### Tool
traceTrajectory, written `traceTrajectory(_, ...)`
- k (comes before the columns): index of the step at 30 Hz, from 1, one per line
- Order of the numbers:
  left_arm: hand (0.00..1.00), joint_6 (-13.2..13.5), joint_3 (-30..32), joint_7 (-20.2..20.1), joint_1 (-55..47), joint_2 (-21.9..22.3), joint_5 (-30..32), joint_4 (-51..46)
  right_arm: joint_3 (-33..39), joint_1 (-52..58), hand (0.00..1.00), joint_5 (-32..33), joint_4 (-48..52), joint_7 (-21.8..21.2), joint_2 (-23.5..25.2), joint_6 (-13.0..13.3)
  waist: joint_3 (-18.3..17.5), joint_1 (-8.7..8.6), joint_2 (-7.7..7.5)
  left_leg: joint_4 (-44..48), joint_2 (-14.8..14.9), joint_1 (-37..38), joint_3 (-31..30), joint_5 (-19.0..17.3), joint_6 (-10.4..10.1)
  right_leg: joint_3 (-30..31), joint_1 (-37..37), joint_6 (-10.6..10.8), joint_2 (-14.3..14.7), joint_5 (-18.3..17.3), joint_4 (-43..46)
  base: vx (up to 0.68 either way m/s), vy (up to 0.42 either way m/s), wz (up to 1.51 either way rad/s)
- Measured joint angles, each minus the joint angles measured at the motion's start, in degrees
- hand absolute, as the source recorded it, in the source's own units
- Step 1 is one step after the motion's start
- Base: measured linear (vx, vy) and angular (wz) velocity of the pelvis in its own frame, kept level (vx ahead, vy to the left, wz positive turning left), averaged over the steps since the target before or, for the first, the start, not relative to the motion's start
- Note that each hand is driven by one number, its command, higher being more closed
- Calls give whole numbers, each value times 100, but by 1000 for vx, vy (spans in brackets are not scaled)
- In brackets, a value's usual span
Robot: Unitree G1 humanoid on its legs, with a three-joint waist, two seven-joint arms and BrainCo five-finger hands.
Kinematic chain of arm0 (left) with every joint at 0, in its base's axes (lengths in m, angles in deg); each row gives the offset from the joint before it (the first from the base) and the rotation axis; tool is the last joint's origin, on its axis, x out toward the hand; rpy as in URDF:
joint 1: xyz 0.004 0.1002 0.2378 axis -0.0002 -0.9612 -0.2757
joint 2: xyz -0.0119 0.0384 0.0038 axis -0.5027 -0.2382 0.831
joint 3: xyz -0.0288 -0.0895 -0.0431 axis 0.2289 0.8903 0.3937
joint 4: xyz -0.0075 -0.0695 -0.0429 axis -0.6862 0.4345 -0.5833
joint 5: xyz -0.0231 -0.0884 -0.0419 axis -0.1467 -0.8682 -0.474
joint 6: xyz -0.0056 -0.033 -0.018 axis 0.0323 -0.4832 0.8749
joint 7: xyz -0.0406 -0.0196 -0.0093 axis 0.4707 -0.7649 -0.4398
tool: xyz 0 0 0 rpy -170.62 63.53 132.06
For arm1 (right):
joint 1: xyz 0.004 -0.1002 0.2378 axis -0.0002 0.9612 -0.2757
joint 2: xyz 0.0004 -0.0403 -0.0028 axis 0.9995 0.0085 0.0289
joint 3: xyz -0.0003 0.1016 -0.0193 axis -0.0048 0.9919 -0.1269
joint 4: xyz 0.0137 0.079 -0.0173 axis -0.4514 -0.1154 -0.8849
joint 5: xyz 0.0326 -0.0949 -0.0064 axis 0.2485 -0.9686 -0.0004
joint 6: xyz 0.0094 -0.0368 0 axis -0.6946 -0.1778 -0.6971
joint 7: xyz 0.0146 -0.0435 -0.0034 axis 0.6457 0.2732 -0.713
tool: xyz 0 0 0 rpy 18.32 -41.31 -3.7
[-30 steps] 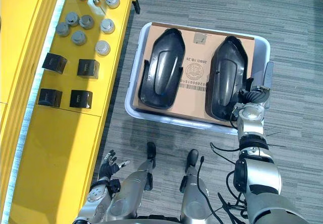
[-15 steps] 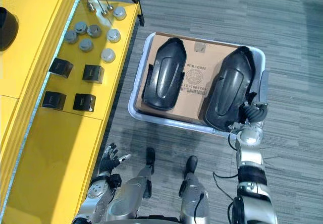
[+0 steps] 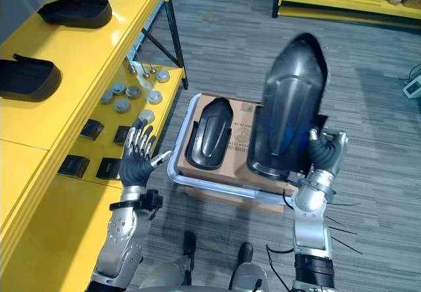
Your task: Walk over and take plastic housings, then place them on the shelf
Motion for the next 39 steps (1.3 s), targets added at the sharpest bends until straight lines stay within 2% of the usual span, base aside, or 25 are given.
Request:
traceTrajectory(4, 0, -68, -456, 179, 293, 28, 3, 43, -567, -131, 100, -47, 186, -25, 191, -11, -112, 0, -18, -13, 13, 58, 124, -19, -20, 88, 41, -5, 16, 57, -63, -30, -1, -12)
traceTrajectory(9, 0, -362, -905, 335, 703, 131, 48, 574, -1334, -133, 100, -44, 441, -46, 437, 16, -324, 0, -66, -15, 31, 74, 200, -13, -10, 208, 44, -17, 49, 152, -173, -16, -3, -10)
traceTrajectory(14, 0, -512, -1001, 567, 751, 135, 278, 939, -1571, -133, 100, -21, 440, -55, 525, 32, -455, -2, -164, -17, 72, 95, 271, -15, -18, 257, 44, -21, 86, 161, -192, -11, -14, -7)
traceTrajectory(15, 100, -530, -1028, 589, 752, 134, 291, 1019, -1626, -133, 100, -16, 440, -34, 539, 32, -462, -4, -171, -17, 77, 101, 274, -20, -25, 270, 45, -19, 92, 159, -200, -20, -11, -7)
traceTrajectory(18, 100, -596, -1130, 679, 795, 129, 278, 1184, -1661, -132, 100, 24, 440, -31, 520, 32, -471, -4, -172, -19, 79, 102, 280, -22, -27, 297, 55, -31, 104, 166, -248, -22, -5, -5)
traceTrajectory(19, 100, -624, -1151, 679, 828, 123, 259, 1195, -1675, -132, 0, 77, 440, -28, 512, 32, -472, -4, -171, -19, 80, 102, 282, -22, -27, 315, 58, -33, 109, 168, -260, 0, 0, 0)
traceTrajectory(22, 100, -636, -1156, 683, 928, 105, 220, 1421, -1774, -129, 0, 364, 440, -24, 498, 41, -591, -5, -171, -19, 81, 98, 290, -22, -26, 356, 47, -34, 116, 169, -268, 2, -2, -3)
traceTrajectory(26, 100, -657, -1119, 748, 929, 50, 198, 1585, -2041, -126, 0, 740, 443, -145, 339, 399, -805, -12, -180, -19, 87, 99, 301, -21, -24, 368, 43, -33, 122, 169, -273, 14, -5, -2)
traceTrajectory(33, 100, -696, -956, 766, 906, -107, 238, 1577, -2122, -116, 0, 1693, 439, -679, -43, 728, -817, -2, -184, -20, 80, 178, 294, -22, -25, 368, 122, -34, 118, 166, -270, 0, 0, 0)
traceTrajectory(37, 100, -698, -650, 652, 756, -106, 326, 1349, -1985, -105, 0, 2086, 637, -982, -299, 908, -822, -3, -187, -21, 96, 181, 291, -24, -27, 380, 124, -35, 134, 165, -270, 0, 0, 0)
traceTrajectory(39, 100, -696, -458, 628, 587, -96, 460, 1172, -1558, -98, 0, 2461, 1052, -1109, -325, 1084, -823, 2, -189, -21, 99, 181, 293, -39, -46, 388, 128, -34, 139, 165, -270, 0, 0, 0)
